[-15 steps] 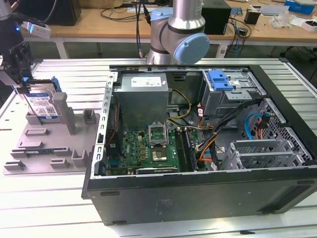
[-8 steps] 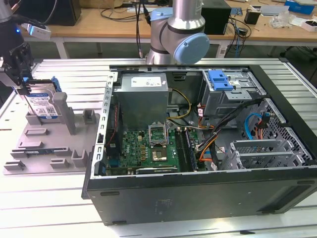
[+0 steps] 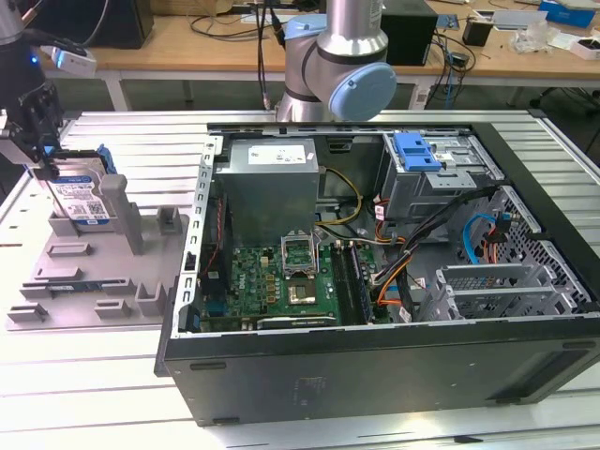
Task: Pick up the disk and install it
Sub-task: 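Pick up the disk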
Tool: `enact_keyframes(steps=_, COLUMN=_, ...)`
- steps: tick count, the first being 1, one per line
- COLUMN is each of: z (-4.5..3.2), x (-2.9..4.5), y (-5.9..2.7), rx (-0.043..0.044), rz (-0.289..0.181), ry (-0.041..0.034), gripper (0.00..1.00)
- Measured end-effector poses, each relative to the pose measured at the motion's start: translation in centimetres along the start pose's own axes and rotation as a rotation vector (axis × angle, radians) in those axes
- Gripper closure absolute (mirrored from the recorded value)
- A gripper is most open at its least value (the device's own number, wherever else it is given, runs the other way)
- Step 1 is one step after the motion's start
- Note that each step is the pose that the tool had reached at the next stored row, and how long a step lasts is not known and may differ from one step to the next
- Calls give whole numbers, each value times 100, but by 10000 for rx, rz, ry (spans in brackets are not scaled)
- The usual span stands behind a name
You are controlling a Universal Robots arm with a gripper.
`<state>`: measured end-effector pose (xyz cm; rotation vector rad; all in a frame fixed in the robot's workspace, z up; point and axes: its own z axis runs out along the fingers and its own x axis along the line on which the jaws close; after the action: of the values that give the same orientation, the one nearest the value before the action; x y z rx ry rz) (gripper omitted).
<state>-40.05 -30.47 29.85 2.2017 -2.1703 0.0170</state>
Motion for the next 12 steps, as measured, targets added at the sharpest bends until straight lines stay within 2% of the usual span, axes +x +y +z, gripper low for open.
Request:
enact_keyframes(steps=1, z=3, x=0, y=0, rx=-1, rz=1, ry=0, gripper=59)
enact_keyframes(steps=12, z=27, x=-1, y=0, rx=0, rz=0, ry=4, gripper=59)
